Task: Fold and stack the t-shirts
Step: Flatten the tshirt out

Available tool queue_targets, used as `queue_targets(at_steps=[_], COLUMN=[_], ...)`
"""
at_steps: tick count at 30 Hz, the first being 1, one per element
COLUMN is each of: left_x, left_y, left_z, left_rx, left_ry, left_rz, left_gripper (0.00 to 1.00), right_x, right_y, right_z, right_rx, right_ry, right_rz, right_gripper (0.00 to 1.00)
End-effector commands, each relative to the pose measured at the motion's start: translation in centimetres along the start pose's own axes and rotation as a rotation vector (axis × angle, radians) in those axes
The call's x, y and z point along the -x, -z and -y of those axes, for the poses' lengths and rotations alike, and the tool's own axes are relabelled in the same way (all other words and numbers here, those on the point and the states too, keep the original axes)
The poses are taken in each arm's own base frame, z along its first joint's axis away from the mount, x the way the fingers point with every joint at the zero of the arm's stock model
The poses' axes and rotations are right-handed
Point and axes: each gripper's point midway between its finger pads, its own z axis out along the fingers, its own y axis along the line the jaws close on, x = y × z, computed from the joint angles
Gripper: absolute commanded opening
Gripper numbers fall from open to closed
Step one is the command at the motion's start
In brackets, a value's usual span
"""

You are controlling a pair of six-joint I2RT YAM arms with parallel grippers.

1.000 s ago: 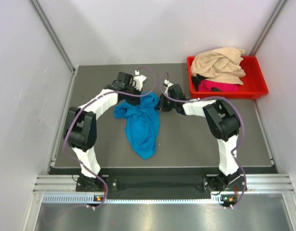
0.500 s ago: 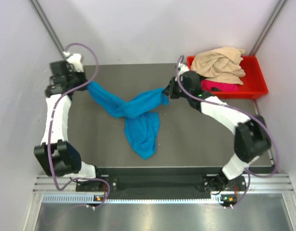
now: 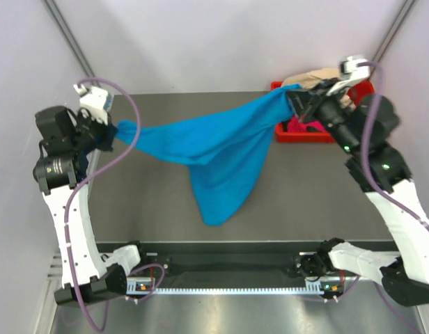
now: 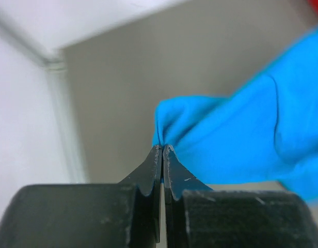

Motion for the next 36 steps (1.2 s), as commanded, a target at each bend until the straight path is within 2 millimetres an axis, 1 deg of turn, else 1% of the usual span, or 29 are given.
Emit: queue_targets(at_steps=[1,2,3,4,5,8,9,11,12,14,15,17,18,19,20,21,22,23,24,25,26,28,29,30,31,32,34,35,36], left_x=[-3.2,-3.7,-4.9,-4.8,-5.0,-6.6,-7.5,-10.6,-11.6,-13.5,-15.8,-17.5,-19.0,-19.7,-20.2,-21.3,-21.9,-22.5,-23.3,-23.8,-24.5,-25.6,-26.1,-26.7,-27.0,-27.3,-27.8,-27.8,-27.7], left_y=[3.0,4.0,5.1,5.9,6.2,5.4,3.9,1.7,0.9,-0.8,-1.5,-2.5,-2.9,-3.1,-3.5,-3.8,-4.0,-4.3,-4.7,-5.0,-5.5,-5.7,-6.1,-6.1,-6.1,-6.1,-5.8,-5.6,-5.6], left_z=[8.4,10.1,11.5,12.8,13.1,12.8,11.9,10.3,9.7,8.5,8.7,8.7,9.0,9.1,8.9,8.9,8.9,8.7,8.2,7.6,7.1,5.8,5.5,5.0,4.9,4.7,4.2,3.9,3.7], left_rx=[-0.412,-0.501,-0.577,-0.648,-0.664,-0.635,-0.594,-0.482,-0.45,-0.397,-0.41,-0.422,-0.44,-0.446,-0.445,-0.446,-0.448,-0.442,-0.419,-0.39,-0.367,-0.3,-0.287,-0.258,-0.25,-0.239,-0.212,-0.195,-0.184], left_ry=[-0.036,-0.039,-0.064,-0.053,-0.05,0.013,0.027,0.118,0.13,0.126,0.156,0.152,0.17,0.17,0.161,0.17,0.169,0.155,0.152,0.147,0.147,0.139,0.14,0.136,0.137,0.139,0.12,0.107,0.096], left_rz=[-0.025,-0.028,-0.051,-0.029,-0.031,-0.091,-0.109,-0.215,-0.24,-0.275,-0.328,-0.353,-0.389,-0.402,-0.405,-0.434,-0.445,-0.452,-0.482,-0.501,-0.526,-0.575,-0.589,-0.613,-0.625,-0.638,-0.667,-0.666,-0.662], left_gripper=[0.0,0.0,0.0,0.0,0.0,0.0,0.0,0.0,0.0,0.0,0.0,0.0,0.0,0.0,0.0,0.0,0.0,0.0,0.0,0.0,0.0,0.0,0.0,0.0,0.0,0.01,0.12,0.22,0.31], right_x=[6.4,7.0,8.8,9.2,9.6,11.5,10.0,9.7,7.7,6.8,4.1,3.1,-0.8,-2.0,-1.9,-6.6,-7.9,-8.1,-12.2,-12.2,-16.0,-17.9,-20.6,-21.4,-22.4,-23.2,-24.8,-23.7,-24.0], right_y=[4.5,5.0,5.8,5.7,5.6,3.7,0.9,-1.7,-4.7,-7.7,-10.9,-14.1,-17.4,-19.0,-20.3,-23.4,-24.8,-25.9,-28.3,-29.3,-31.0,-32.4,-33.1,-33.4,-33.6,-33.5,-32.7,-31.8,-30.8], right_z=[-0.4,-0.5,-1.0,-1.1,-1.2,-2.4,-2.4,-3.6,-3.5,-4.2,-4.0,-4.5,-4.5,-4.7,-5.2,-5.0,-5.2,-6.3,-5.5,-5.8,-5.5,-5.7,-5.3,-5.3,-5.0,-5.0,-4.2,-4.2,-3.1], right_rx=[-0.038,-0.038,-0.028,-0.028,-0.028,0.014,0.029,0.096,0.107,0.146,0.147,0.175,0.175,0.178,0.187,0.165,0.162,0.174,0.137,0.142,0.129,0.12,0.106,0.102,0.092,0.09,0.053,0.044,-0.002], right_ry=[0.066,0.069,0.072,0.078,0.081,0.086,0.083,0.058,0.046,0.013,0.003,-0.024,-0.039,-0.055,-0.057,-0.07,-0.075,-0.082,-0.104,-0.119,-0.133,-0.186,-0.203,-0.23,-0.241,-0.243,-0.194,-0.171,-0.114], right_rz=[0.123,0.131,0.167,0.171,0.172,0.19,0.135,0.121,0.073,0.07,0.017,0.025,-0.04,-0.048,-0.034,-0.101,-0.106,-0.089,-0.134,-0.1,-0.139,-0.127,-0.159,-0.165,-0.184,-0.205,-0.277,-0.283,-0.322], right_gripper=[0.0,0.0,0.0,0.0,0.0,0.0,0.0,0.0,0.0,0.0,0.0,0.0,0.0,0.0,0.0,0.0,0.0,0.0,0.0,0.0,0.0,0.08,0.11,0.17,0.25,0.43,0.65,0.68,0.7])
